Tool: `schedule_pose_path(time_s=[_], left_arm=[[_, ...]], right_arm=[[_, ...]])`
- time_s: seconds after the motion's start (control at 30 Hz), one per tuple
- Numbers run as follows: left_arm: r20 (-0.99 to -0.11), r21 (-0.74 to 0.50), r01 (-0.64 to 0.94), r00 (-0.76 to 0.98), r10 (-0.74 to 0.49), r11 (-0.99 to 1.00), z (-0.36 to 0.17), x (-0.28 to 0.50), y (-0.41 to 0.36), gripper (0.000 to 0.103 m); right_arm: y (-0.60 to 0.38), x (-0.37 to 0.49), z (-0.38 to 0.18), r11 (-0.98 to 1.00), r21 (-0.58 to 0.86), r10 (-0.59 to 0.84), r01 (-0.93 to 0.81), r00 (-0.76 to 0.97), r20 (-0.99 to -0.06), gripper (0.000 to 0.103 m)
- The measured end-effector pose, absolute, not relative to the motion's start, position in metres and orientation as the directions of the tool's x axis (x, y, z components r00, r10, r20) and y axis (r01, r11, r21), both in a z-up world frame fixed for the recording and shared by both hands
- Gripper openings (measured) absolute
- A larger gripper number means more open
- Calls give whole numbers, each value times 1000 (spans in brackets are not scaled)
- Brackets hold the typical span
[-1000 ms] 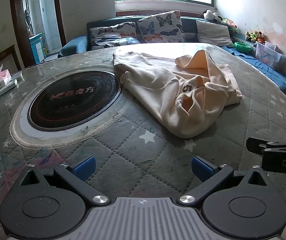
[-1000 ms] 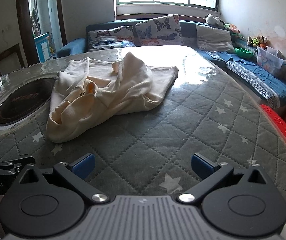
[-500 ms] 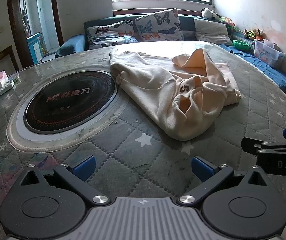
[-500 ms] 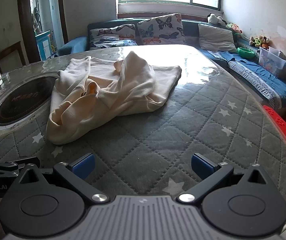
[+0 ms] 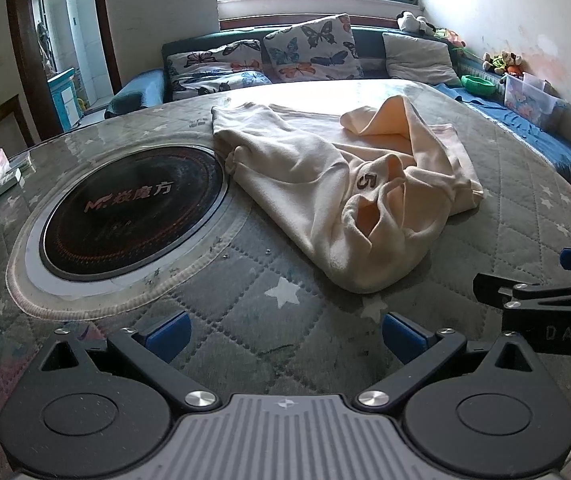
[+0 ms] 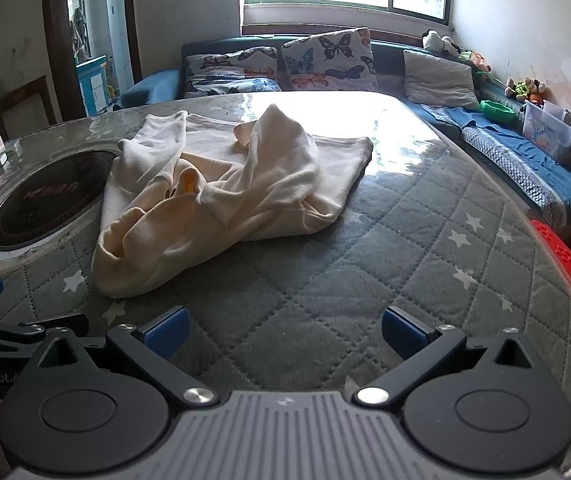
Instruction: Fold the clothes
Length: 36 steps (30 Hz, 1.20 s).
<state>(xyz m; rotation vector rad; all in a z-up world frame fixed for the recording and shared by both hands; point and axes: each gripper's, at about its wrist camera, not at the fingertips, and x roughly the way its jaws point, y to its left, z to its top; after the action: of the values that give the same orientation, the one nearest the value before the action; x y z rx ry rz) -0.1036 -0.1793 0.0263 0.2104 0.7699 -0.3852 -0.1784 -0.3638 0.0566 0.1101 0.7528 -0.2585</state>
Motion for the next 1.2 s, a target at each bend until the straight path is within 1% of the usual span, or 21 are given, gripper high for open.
schedule_pose_path(time_s=[0.37,0.53,0.63,0.73,0.8,0.93,0.97,1.03,1.1,1.13,1.17,1.2], left_arm=[[-704,56,424,659,-266,904,33,-79,-184,103],[-703,46,403,663,-257,914,37,-62,-182,103],[-705,50,390,666,-244,919,37,-52,-182,103],[-709,50,383,664,-237,922,35,-44,-180,103],[-712,50,378,662,-232,924,34,-40,-179,103],[-718,50,368,660,-223,928,32,-30,-176,103],[-719,50,366,659,-221,929,31,-28,-176,103],[-722,50,361,657,-216,931,30,-23,-175,103],[-725,49,356,656,-213,933,29,-20,-174,103],[-726,48,355,655,-212,934,29,-18,-173,103],[-727,47,355,654,-211,934,29,-17,-173,103],[-726,49,355,654,-210,934,29,-16,-173,103]], right_arm=[[-374,-157,66,968,-3,-190,253,719,-669,103],[-383,-134,83,974,-30,-189,223,741,-645,103],[-391,-117,92,979,-9,-161,202,753,-638,103],[-398,-93,98,980,-22,-167,197,755,-634,101],[-403,-76,100,980,-27,-169,197,754,-634,95],[-412,-42,105,982,-11,-153,189,754,-639,93],[-415,-32,105,982,-9,-150,188,753,-641,90],[-418,-13,102,982,-15,-149,186,738,-658,87],[-421,3,95,983,-13,-141,180,719,-680,80],[-422,11,92,984,-13,-138,178,710,-691,79],[-423,18,88,984,-22,-140,175,699,-701,76],[-425,25,84,985,-30,-141,171,689,-711,66]])
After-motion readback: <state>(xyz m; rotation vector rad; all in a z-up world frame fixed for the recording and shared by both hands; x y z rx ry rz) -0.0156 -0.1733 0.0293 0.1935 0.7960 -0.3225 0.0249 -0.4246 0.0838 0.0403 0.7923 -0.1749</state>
